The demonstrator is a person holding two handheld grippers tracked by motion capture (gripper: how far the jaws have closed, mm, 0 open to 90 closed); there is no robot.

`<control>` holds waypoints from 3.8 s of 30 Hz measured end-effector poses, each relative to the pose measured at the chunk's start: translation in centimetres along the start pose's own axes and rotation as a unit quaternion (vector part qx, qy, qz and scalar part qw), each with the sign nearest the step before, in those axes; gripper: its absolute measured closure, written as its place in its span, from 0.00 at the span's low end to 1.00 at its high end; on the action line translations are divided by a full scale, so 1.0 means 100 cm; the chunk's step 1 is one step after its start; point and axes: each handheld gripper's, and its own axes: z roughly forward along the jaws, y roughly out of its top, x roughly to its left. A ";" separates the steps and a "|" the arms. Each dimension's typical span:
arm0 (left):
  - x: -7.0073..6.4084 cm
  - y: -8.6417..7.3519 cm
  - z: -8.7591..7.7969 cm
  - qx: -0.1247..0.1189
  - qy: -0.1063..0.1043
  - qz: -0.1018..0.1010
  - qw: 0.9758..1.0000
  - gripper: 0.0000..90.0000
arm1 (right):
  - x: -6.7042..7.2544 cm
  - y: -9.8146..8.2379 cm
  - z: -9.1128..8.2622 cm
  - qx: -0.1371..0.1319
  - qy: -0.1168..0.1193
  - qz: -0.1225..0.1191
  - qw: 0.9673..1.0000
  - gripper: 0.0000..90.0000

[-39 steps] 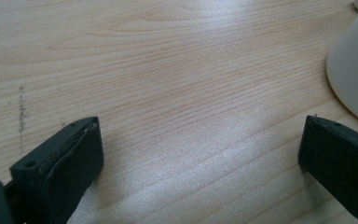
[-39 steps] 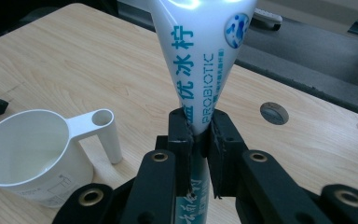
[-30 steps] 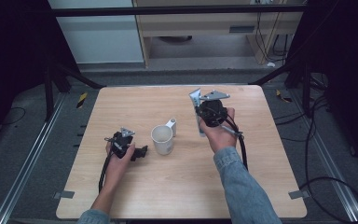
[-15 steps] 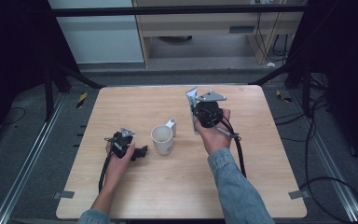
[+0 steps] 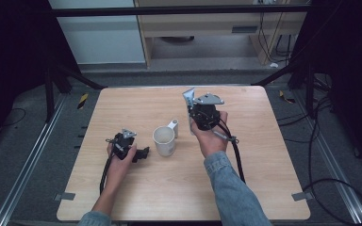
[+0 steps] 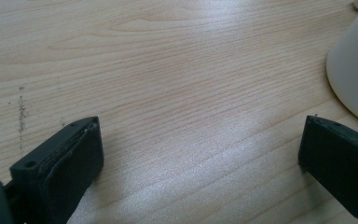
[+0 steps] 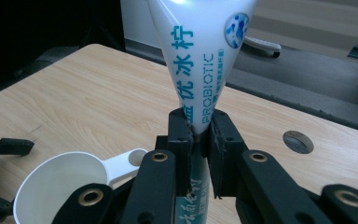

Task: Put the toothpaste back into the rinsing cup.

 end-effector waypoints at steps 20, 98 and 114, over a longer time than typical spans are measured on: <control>0.000 0.000 0.000 -0.001 0.000 -0.001 1.000 0.00 | 0.015 0.003 0.000 -0.027 0.001 0.011 1.000 0.89; 0.000 0.000 0.000 0.000 0.001 0.002 1.000 0.00 | 0.048 0.030 -0.017 -0.077 0.033 0.007 0.996 0.89; 0.000 0.000 0.000 0.001 0.001 0.001 1.000 0.00 | 0.060 0.029 -0.017 -0.077 0.052 0.007 0.996 0.89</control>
